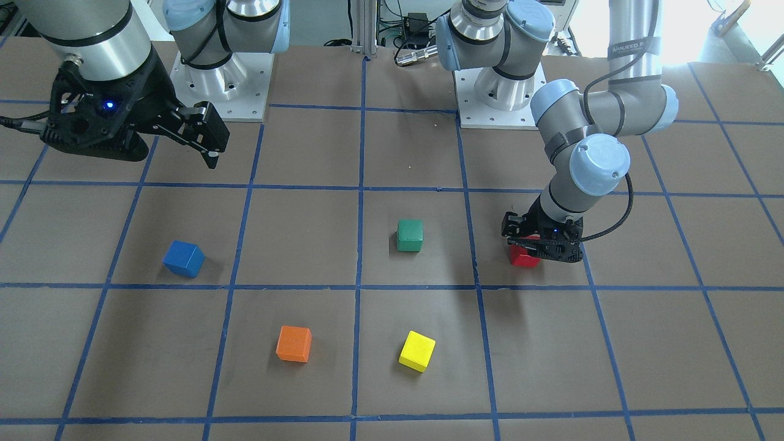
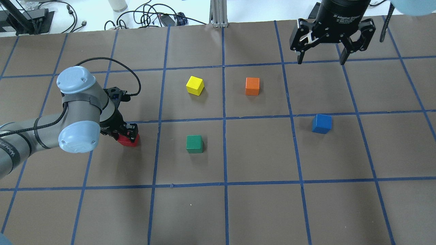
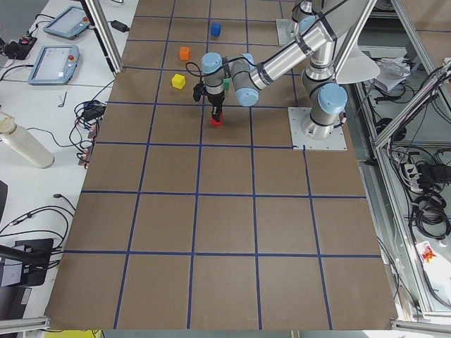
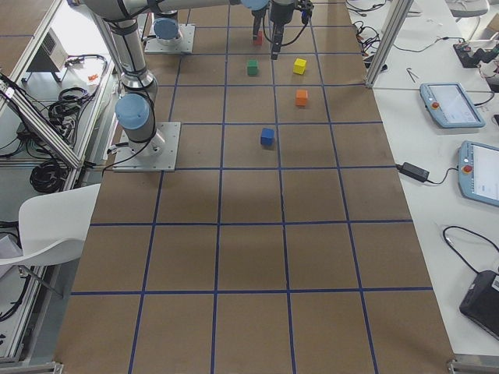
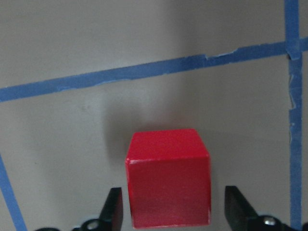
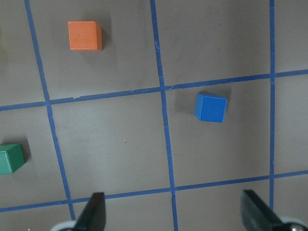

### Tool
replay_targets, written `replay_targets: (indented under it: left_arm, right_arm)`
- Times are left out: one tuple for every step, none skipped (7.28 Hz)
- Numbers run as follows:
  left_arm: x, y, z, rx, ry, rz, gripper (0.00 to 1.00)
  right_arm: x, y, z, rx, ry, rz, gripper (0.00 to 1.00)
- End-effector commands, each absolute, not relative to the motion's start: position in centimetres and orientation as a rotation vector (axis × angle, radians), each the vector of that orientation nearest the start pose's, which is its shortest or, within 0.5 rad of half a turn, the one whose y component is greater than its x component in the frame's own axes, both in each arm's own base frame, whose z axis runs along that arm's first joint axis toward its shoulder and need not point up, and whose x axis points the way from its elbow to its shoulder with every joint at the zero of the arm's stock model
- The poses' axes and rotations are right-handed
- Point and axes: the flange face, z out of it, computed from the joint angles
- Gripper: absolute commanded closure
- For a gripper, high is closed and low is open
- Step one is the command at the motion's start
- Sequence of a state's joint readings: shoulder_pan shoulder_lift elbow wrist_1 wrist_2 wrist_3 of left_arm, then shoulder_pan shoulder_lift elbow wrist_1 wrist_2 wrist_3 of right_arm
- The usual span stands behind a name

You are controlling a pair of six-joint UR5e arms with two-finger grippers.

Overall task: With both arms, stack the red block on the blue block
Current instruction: 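Carry the red cube with the left gripper toward the table center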

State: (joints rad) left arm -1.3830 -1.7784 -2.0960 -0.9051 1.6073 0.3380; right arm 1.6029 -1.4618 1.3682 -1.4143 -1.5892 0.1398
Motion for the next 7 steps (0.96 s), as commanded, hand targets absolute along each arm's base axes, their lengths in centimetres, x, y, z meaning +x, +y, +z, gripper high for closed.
replay_targets:
  left_arm:
    - [-4.9, -49.8, 25.2, 0.249, 3.102, 0.056, 0.80]
    - [-6.3, -50.8, 28.2, 0.254, 3.104, 0.068, 0.80]
    - [-8.9, -53.0, 31.2, 0.209, 3.108, 0.078, 0.82]
    - [-12.5, -54.2, 34.1, 0.162, 3.139, 0.072, 0.83]
    - [-16.2, -54.9, 35.5, 0.112, 3.203, 0.035, 0.85]
    - [-21.3, -54.0, 34.5, 0.109, 3.219, 0.069, 0.88]
    - [-26.6, -52.9, 32.5, 0.159, 3.204, 0.104, 0.90]
  right_arm:
    - [14.8, -52.5, 51.6, 0.171, 3.159, 0.097, 0.00]
    - [14.8, -52.5, 51.5, 0.162, 3.160, 0.102, 0.00]
    - [14.8, -52.5, 51.6, 0.159, 3.161, 0.097, 0.00]
    - [14.8, -52.5, 51.7, 0.159, 3.161, 0.097, 0.00]
    - [14.8, -52.6, 51.6, 0.157, 3.161, 0.099, 0.00]
    - [14.8, -52.6, 51.6, 0.157, 3.163, 0.099, 0.00]
    - [14.7, -52.6, 51.7, 0.157, 3.163, 0.094, 0.00]
